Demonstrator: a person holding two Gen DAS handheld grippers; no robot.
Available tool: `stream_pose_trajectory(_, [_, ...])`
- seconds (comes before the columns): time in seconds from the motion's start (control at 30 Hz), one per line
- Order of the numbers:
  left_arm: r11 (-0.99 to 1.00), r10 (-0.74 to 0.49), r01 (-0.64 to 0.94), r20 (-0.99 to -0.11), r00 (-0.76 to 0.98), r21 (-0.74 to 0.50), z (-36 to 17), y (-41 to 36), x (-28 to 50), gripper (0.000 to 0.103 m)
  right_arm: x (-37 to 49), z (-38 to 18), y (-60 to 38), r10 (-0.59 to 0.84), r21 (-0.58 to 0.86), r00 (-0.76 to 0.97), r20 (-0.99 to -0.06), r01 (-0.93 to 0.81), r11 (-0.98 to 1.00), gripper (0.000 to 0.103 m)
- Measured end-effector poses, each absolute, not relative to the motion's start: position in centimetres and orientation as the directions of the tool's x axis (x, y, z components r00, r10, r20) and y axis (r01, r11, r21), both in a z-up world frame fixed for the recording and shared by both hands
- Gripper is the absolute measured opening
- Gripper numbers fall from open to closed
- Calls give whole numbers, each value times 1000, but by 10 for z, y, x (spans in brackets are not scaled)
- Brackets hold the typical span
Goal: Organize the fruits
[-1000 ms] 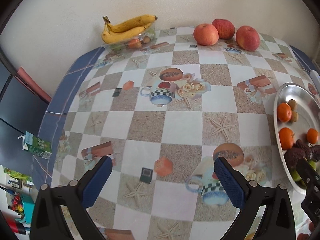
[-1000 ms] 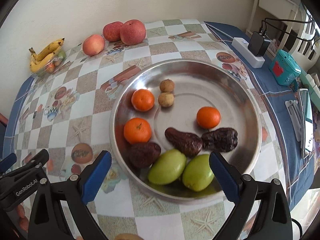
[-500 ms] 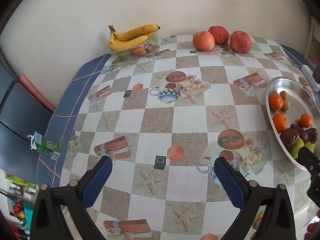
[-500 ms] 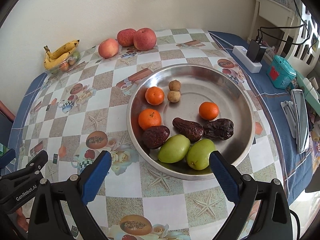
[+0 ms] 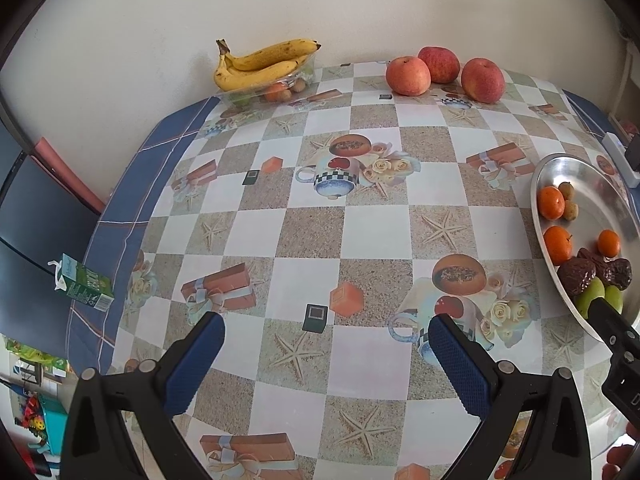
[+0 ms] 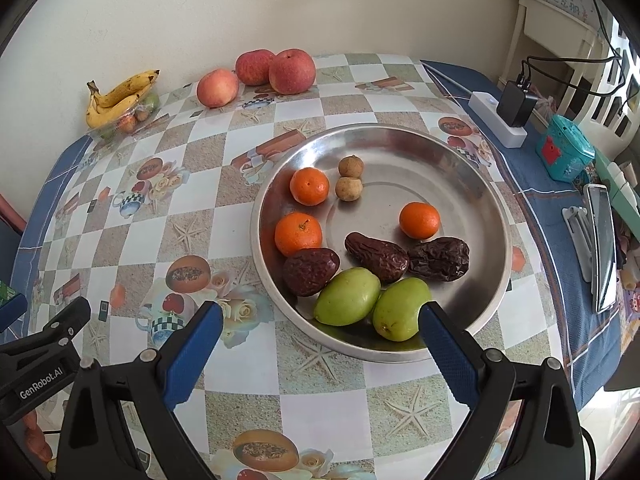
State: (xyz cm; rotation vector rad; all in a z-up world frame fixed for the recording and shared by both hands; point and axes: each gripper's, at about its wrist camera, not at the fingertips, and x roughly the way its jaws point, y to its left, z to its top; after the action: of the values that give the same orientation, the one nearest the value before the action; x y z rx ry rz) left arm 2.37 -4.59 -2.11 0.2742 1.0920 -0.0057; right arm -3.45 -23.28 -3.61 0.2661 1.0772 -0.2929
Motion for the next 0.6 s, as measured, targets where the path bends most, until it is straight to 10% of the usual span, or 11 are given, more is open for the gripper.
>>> stream_pose_trajectory(0.6, [973, 133, 112, -885, 446, 203, -23, -40, 27, 103, -33, -41, -234, -116, 46, 421, -900, 357, 933, 98])
